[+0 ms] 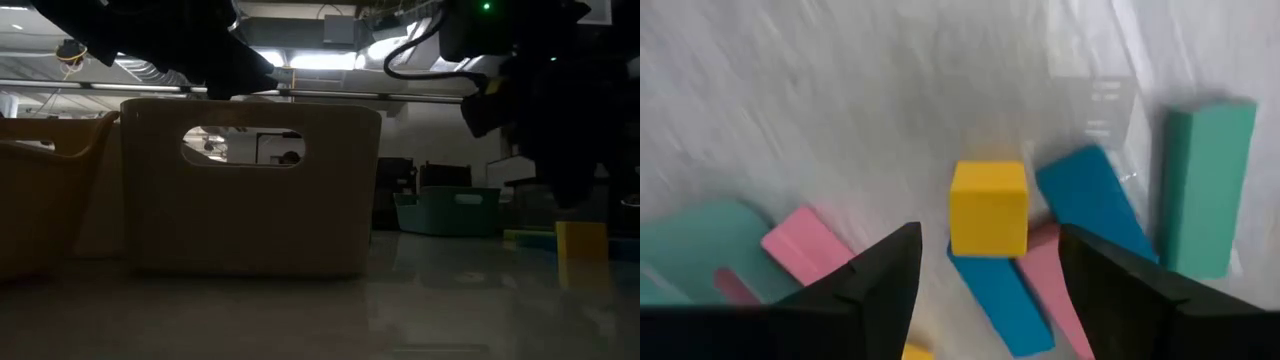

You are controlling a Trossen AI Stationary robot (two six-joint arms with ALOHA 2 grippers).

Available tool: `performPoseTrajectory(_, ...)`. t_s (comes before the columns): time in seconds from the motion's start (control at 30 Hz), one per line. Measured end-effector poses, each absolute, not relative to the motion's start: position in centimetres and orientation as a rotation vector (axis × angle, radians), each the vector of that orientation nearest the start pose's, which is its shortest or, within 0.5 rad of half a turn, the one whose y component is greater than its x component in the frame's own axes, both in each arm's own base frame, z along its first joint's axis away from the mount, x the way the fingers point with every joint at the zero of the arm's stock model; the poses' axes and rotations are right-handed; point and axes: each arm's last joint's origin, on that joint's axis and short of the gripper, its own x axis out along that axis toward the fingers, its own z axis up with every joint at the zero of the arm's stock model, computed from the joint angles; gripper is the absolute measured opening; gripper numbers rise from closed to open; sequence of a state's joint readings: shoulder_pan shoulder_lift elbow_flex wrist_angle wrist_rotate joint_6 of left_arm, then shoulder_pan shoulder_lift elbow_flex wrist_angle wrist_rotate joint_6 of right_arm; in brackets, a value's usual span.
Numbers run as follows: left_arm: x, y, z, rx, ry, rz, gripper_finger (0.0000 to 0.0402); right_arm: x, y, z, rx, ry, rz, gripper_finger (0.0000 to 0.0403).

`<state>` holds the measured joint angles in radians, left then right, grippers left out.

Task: Sort blocks
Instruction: Put the yellow block into the dark blue bin

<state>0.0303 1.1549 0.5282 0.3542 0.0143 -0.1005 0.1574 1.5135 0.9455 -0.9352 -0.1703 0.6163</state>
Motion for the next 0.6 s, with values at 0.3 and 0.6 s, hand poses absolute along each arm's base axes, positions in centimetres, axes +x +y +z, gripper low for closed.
performPoseTrajectory(0.3,24.0,0.7,22.3,-0.106,0.282,0.03,0.0155,24.8,4.4,17.4,0.493,1.554,-0.218,0.0237)
performPoseTrajectory(0.6,24.0,0.7,22.2,-0.106,0.286,0.032,0.0155,25.0,4.4,15.9,0.463,1.599,-0.228,0.0227)
